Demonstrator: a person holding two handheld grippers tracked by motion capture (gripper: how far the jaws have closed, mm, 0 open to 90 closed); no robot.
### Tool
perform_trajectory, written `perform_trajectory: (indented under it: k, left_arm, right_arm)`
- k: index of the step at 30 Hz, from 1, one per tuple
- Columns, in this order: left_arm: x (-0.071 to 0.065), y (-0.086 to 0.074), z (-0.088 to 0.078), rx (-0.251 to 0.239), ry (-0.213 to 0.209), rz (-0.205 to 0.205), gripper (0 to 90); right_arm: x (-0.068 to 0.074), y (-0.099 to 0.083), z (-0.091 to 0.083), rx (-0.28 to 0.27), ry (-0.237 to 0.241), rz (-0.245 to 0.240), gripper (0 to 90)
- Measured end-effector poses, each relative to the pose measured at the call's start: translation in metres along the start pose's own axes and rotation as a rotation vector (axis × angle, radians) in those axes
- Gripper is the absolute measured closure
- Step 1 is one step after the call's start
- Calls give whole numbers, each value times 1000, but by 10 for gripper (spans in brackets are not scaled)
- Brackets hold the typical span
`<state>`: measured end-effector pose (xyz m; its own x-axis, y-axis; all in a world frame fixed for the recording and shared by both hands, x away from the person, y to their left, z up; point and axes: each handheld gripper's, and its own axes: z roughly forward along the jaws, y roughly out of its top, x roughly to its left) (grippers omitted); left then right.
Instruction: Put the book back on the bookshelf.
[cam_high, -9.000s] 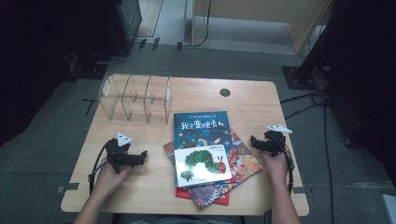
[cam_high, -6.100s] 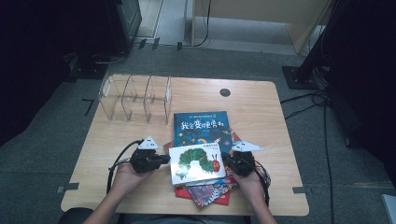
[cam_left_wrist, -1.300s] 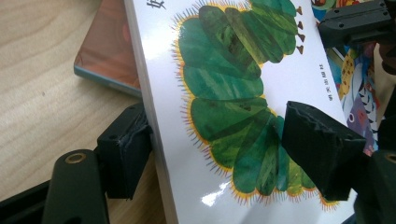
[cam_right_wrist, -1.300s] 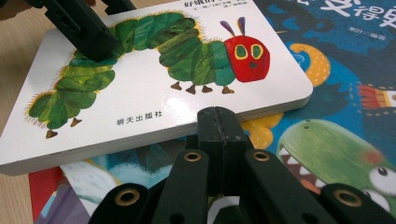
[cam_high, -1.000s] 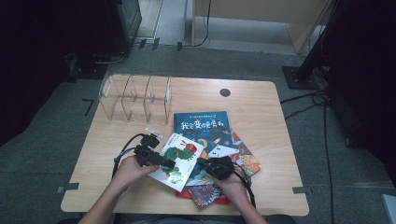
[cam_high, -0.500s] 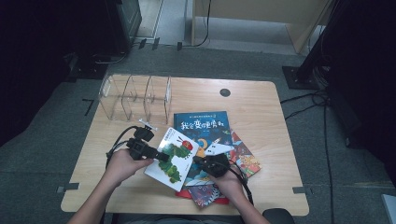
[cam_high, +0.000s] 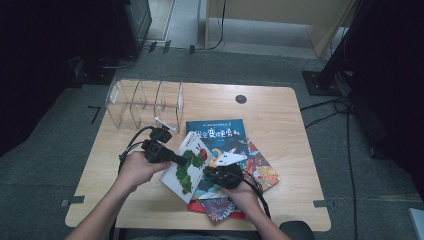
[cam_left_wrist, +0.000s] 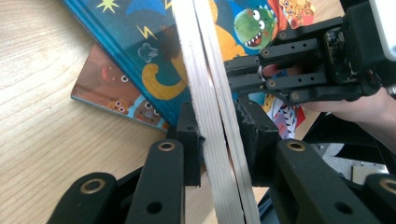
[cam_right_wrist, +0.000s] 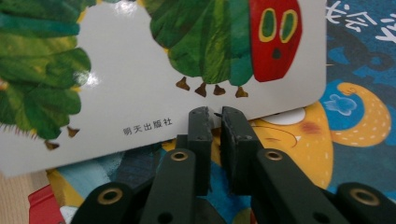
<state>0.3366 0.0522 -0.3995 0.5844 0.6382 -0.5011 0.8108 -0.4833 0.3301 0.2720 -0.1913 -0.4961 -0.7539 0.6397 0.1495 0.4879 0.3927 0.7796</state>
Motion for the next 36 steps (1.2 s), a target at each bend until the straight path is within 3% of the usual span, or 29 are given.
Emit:
perform_trajectory:
  k: [6, 11, 14, 18, 21, 23, 27, 36]
  left_arm:
    - [1, 6, -6, 34, 5, 3, 767]
    - [1, 7, -19, 42, 83, 25, 774]
    - [3, 6, -25, 37, 104, 27, 775]
    - [7, 3, -39, 13, 127, 12, 775]
    - [11, 2, -49, 12, 181, 3, 775]
    - [12, 2, -51, 4, 192, -2, 774]
    - [22, 2, -56, -13, 252, -32, 774]
    - [47, 5, -56, -29, 281, -123, 774]
  right_arm:
    - [1, 1, -1, 9, -14, -33, 746]
    - [-3, 0, -5, 16, -65, -65, 687]
    - [-4, 0, -5, 15, -78, -72, 671]
    - [-7, -1, -7, 14, -95, -60, 618]
    - [-9, -1, -8, 15, -111, -52, 592]
    - [-10, -1, -8, 15, -114, -54, 592]
    - [-10, -1, -7, 14, -121, -49, 570]
    - [-13, -1, -8, 18, -131, -49, 550]
